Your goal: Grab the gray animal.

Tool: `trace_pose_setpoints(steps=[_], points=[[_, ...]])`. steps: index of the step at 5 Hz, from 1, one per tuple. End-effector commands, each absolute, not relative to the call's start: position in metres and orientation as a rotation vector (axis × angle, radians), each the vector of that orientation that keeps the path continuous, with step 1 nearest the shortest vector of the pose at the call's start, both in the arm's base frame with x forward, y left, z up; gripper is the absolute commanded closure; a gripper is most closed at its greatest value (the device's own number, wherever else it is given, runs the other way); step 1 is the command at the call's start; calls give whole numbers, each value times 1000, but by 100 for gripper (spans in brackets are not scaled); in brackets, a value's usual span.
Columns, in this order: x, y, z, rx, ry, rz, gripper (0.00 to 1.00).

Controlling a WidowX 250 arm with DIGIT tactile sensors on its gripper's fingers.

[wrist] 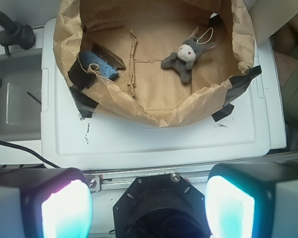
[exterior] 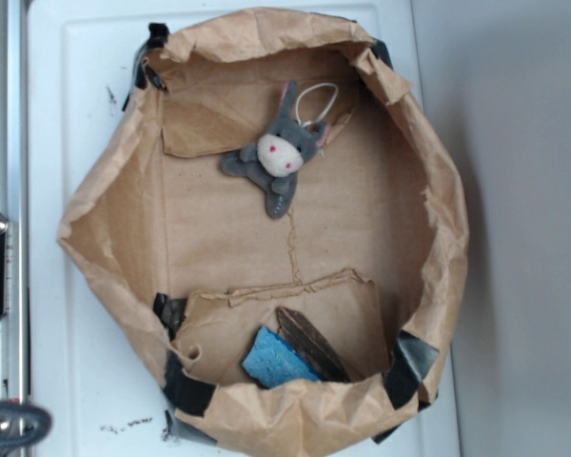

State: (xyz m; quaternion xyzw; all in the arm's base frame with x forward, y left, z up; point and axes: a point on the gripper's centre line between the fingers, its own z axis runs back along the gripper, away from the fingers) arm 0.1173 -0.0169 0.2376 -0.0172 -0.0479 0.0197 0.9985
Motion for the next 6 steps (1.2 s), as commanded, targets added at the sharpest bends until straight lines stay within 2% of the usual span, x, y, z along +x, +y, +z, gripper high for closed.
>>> trace_pose_setpoints(steps=[1, 2, 4, 5, 6], points=[[117, -17, 238, -34, -96, 39, 0], [134, -11, 237, 89, -18, 169, 0], [134, -11, 237, 89, -18, 169, 0], [168, -10, 240, -5, -150, 114, 0], [214, -8, 235, -24, -219, 114, 0]])
